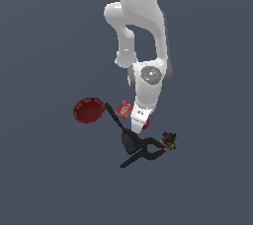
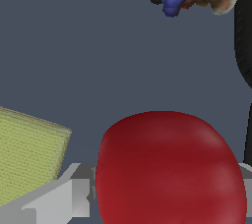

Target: Pick up a designated object from a clutter of objects.

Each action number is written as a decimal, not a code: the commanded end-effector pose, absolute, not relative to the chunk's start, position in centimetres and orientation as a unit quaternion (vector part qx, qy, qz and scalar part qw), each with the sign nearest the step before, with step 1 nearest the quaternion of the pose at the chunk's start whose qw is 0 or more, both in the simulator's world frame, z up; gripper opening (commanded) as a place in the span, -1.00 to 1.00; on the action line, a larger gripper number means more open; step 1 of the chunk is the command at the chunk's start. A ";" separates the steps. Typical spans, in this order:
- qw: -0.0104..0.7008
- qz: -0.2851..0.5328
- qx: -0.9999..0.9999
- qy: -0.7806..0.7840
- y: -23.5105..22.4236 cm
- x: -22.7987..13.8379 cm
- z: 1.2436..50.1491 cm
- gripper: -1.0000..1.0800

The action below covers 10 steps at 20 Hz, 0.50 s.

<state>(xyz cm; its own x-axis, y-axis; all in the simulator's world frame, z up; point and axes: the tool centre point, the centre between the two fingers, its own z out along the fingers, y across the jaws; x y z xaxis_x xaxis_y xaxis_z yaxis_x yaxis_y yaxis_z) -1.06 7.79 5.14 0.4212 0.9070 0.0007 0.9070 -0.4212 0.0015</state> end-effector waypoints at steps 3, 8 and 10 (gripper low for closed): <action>0.000 0.000 0.843 0.538 7.8 -1.1 5.0 -1.00; 0.001 0.001 0.843 0.538 7.6 -1.1 5.5 -1.00; 0.001 0.001 0.843 0.538 7.2 -1.2 6.0 -1.00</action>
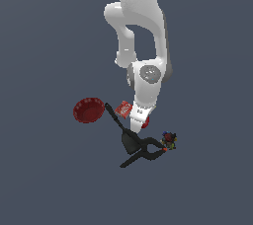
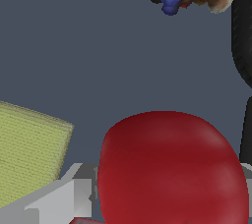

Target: Pick up a designated object from a clutter of objects.

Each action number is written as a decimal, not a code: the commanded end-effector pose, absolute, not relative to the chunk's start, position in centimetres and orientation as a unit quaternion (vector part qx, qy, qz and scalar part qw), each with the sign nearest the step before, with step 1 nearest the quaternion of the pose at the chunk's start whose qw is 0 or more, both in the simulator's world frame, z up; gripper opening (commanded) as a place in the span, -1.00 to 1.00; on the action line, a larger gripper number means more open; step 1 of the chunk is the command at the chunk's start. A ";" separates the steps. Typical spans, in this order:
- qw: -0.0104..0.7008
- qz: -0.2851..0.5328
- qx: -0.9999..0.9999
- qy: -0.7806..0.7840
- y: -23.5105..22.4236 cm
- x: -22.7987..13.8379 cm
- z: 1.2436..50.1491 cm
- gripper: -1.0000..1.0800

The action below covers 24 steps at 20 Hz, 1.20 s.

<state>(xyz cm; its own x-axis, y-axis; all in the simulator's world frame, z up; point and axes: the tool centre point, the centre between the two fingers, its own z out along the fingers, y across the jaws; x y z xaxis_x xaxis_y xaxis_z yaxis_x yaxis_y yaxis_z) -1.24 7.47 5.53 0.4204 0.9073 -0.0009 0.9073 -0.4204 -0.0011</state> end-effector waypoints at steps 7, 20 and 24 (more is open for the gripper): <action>-0.001 -0.001 -0.843 -0.538 5.2 -1.5 9.1 -1.00; 0.001 -0.001 -0.842 -0.539 -2.5 -2.8 20.8 -1.00; 0.002 -0.002 -0.842 -0.539 -5.2 -3.3 24.9 -1.00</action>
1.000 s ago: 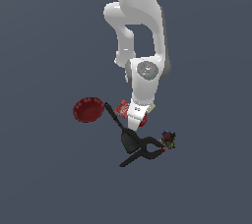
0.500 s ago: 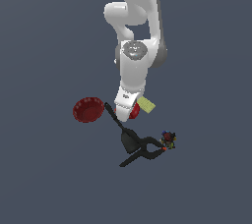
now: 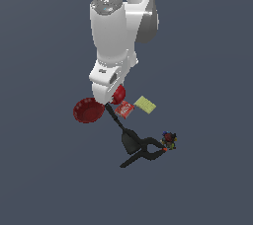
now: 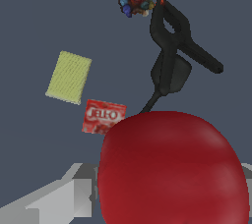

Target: Pick up a designated object from a clutter of objects.

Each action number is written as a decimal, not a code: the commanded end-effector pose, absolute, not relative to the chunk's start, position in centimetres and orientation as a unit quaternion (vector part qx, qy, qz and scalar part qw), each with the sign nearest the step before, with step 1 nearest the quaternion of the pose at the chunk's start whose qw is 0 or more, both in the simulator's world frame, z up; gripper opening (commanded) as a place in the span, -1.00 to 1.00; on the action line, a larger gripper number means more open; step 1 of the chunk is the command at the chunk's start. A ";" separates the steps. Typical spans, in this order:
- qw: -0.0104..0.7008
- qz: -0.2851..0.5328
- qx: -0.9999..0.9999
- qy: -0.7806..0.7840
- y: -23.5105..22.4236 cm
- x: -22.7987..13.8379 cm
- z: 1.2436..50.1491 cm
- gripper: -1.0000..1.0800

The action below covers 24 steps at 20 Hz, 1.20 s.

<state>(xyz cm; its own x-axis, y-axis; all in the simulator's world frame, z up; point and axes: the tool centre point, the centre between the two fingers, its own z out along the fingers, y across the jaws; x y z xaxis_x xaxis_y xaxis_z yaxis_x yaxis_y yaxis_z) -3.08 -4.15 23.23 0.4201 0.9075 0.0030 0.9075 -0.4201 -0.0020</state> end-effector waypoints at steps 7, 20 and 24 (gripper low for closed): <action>0.001 -0.001 -0.843 -0.539 -9.8 -3.9 31.9 -1.00; 0.000 0.000 -0.843 -0.538 -15.4 -4.2 40.3 -1.00; 0.000 0.000 -0.843 -0.538 -16.0 -4.1 41.1 -1.00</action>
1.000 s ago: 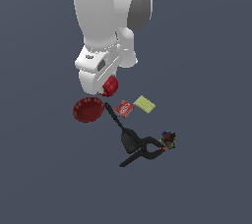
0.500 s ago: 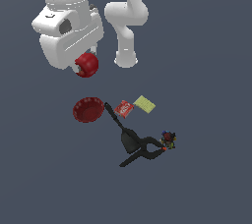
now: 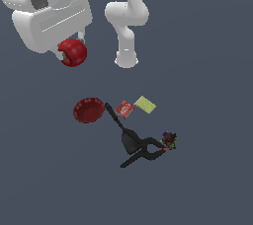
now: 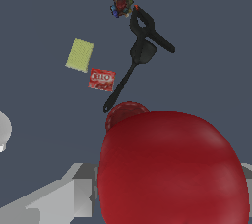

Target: Pick up a designated object from a clutter of objects.

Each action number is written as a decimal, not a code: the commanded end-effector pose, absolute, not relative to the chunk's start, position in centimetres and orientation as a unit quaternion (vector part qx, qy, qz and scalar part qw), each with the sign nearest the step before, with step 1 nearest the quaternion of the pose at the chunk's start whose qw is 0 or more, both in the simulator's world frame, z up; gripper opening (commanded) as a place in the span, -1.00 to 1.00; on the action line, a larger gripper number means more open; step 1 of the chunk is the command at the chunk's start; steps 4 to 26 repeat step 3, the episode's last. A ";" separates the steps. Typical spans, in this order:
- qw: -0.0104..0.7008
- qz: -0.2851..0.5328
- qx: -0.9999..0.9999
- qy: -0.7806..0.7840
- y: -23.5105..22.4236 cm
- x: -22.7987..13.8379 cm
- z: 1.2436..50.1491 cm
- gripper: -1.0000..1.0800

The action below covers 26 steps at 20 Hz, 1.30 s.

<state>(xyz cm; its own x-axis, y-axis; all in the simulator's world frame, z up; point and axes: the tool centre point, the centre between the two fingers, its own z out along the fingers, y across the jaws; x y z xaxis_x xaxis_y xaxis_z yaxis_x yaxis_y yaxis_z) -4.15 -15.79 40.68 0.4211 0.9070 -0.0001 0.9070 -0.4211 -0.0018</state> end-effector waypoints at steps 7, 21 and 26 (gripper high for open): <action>0.000 0.000 -0.843 -0.538 -16.1 -4.1 41.3 -1.00; 0.000 0.000 -0.843 -0.538 -16.1 -4.1 41.3 -1.00; 0.000 0.000 -0.843 -0.538 -16.1 -4.1 41.3 -1.00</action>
